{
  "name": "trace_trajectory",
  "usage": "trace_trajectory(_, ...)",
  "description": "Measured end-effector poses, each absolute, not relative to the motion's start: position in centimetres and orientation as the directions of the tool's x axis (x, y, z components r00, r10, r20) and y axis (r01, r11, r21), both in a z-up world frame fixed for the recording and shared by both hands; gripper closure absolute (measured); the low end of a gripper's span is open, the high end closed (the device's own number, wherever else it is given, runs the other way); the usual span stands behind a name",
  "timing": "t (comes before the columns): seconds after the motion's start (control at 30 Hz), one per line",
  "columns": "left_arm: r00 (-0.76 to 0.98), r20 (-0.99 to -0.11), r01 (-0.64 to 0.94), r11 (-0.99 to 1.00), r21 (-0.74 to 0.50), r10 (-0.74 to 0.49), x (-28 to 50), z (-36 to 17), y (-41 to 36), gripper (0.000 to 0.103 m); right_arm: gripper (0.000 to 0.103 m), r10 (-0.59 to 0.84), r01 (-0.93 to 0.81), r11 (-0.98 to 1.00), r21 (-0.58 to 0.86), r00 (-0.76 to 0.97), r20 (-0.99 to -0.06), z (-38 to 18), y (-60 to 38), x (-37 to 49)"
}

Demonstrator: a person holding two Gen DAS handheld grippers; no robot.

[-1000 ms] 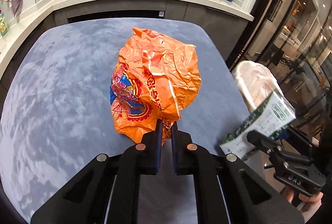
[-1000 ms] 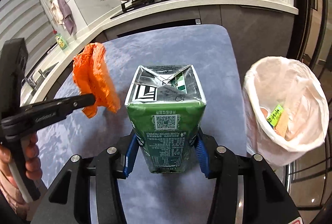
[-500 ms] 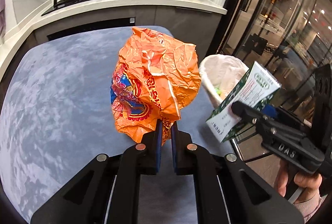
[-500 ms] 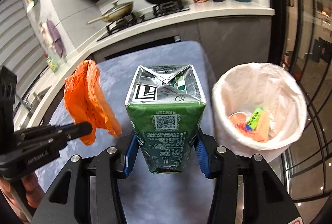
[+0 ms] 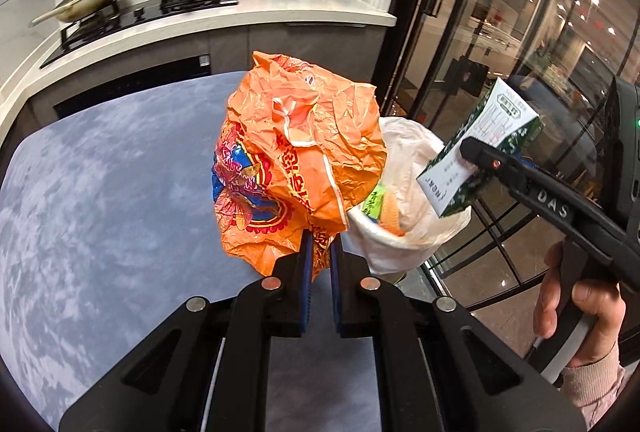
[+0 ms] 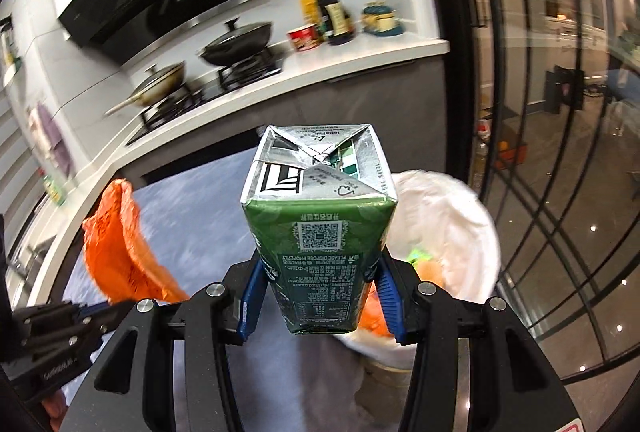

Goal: Collect trash
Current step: 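Carry the orange bag and green milk carton over the bin opening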

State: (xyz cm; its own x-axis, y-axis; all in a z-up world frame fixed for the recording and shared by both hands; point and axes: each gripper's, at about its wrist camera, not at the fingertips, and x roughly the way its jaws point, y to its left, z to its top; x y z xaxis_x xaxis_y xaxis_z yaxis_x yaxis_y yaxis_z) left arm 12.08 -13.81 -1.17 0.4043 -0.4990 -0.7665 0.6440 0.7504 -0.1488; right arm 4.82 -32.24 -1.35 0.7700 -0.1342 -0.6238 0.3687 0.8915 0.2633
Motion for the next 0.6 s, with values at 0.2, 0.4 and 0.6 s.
trace_trajectory(0.2, 0.378, -0.767, 0.685, 0.714, -0.145, -0.519, 12.5, -1.5, -17.7, 0.095, 0.056, -0.191, 0.423, 0.876, 0.234, 0.748, -0.636, -1.8, -35.2, 5.9)
trace_trajectory(0.4, 0.353, -0.775, 0.717, 0.683, -0.135, -0.524, 13.0, -2.4, -21.8, 0.095, 0.056, -0.214, 0.455, 0.863, 0.217, 0.721, -0.660, -2.9, -37.1, 7.0)
trace_trajectory(0.6, 0.341, -0.777, 0.732, 0.668, -0.134, -0.529, 13.5, -3.5, -24.8, 0.095, 0.056, -0.232, 0.486, 0.850, 0.206, 0.694, -0.681, -4.1, -38.9, 7.8)
